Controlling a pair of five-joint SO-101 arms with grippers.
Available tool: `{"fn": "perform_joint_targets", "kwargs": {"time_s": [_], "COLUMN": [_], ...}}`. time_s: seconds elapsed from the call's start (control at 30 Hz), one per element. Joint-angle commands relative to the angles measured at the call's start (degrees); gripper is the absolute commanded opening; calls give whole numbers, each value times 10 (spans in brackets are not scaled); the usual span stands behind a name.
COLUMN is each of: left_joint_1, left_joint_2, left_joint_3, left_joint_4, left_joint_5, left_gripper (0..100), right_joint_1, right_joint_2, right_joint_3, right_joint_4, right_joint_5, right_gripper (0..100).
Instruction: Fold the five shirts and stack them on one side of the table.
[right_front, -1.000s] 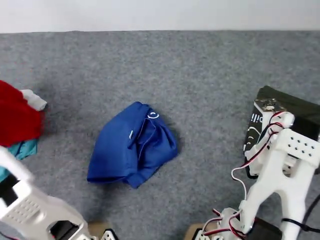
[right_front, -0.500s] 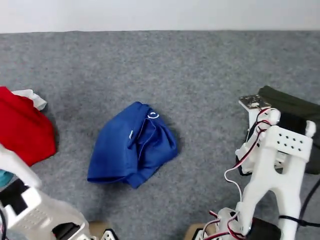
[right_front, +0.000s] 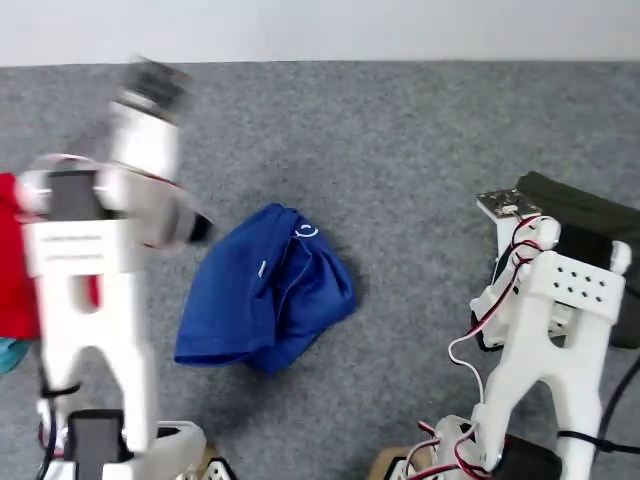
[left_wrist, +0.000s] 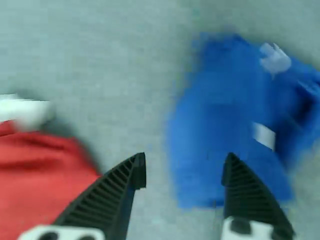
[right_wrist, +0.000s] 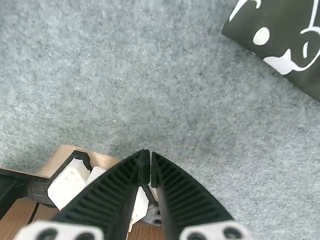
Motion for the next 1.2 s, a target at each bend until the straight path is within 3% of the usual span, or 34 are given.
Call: {"fn": "perform_joint_targets", "kwargs": {"time_s": [0.0, 0.2, 0.3, 0.4, 0.6, 0.8, 1.03, 1.17], "left_joint_1": [71, 123, 117, 94, 57, 6, -58, -136], "left_joint_2": [-2, 47, 84, 110, 120, 84, 52, 51], "left_joint_3": [70, 97, 99, 98, 86, 14, -21, -38], "left_joint_4": [-19, -65, -81, -98, -103, -58, -63, -95], "left_joint_5": [11, 27, 27, 26, 6, -9, -11, -37], "left_gripper": [250, 251, 250, 207, 6, 6, 6, 6], "right_joint_1": [-2, -2, -2, -1, -1, -1, -2, -2], "right_joint_2": [-15, -15, -15, -15, -15, -15, -15, -15], "right_joint_3": [-4, -4, -4, -4, -4, -4, -4, -4], "right_joint_4": [11, 11, 12, 16, 19, 17, 15, 15], "right_joint_5": [-6, -6, -6, -6, -6, -6, -4, -4], "right_gripper": [9, 9, 9, 9, 9, 9, 9, 9]}}
